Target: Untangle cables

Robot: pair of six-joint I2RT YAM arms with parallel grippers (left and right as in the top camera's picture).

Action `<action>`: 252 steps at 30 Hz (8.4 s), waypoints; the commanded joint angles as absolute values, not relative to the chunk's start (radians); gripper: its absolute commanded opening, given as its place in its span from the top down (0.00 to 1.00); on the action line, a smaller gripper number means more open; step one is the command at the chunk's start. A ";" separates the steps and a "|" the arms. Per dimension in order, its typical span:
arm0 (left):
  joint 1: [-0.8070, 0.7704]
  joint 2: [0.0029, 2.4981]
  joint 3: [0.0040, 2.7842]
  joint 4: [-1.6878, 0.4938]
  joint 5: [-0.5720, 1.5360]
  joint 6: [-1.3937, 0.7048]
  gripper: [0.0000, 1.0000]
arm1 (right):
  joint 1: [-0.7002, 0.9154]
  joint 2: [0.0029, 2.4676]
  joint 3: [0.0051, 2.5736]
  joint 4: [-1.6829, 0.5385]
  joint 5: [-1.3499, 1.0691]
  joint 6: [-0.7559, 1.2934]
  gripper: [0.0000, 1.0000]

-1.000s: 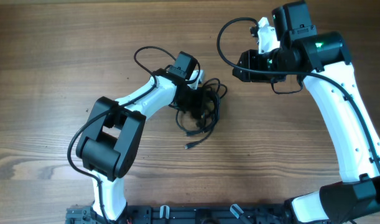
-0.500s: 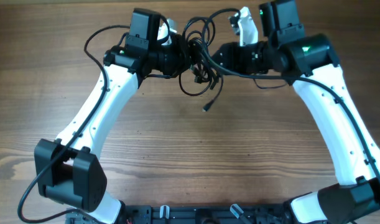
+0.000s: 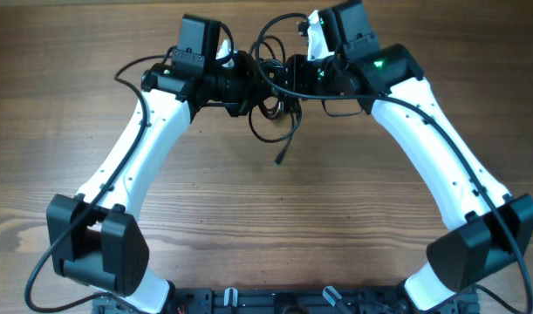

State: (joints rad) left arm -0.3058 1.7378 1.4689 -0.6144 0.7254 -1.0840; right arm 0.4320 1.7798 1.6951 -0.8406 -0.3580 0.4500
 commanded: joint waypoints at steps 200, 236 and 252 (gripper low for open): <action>-0.623 2.078 1.485 -0.479 0.403 -0.693 0.55 | -0.004 1.859 1.726 -1.142 -0.203 0.291 0.11; -0.314 1.836 1.485 -0.487 1.161 -0.517 0.96 | 0.099 1.859 1.725 -1.233 -0.479 0.218 0.43; -0.207 1.834 1.485 0.077 1.350 -1.198 0.96 | 0.110 1.859 1.561 -1.103 -0.184 0.323 0.90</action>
State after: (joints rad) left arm -0.3119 1.8603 1.4654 0.0368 1.3010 -1.0920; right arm 0.1547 1.8565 1.5806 -1.0657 -0.3645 0.3138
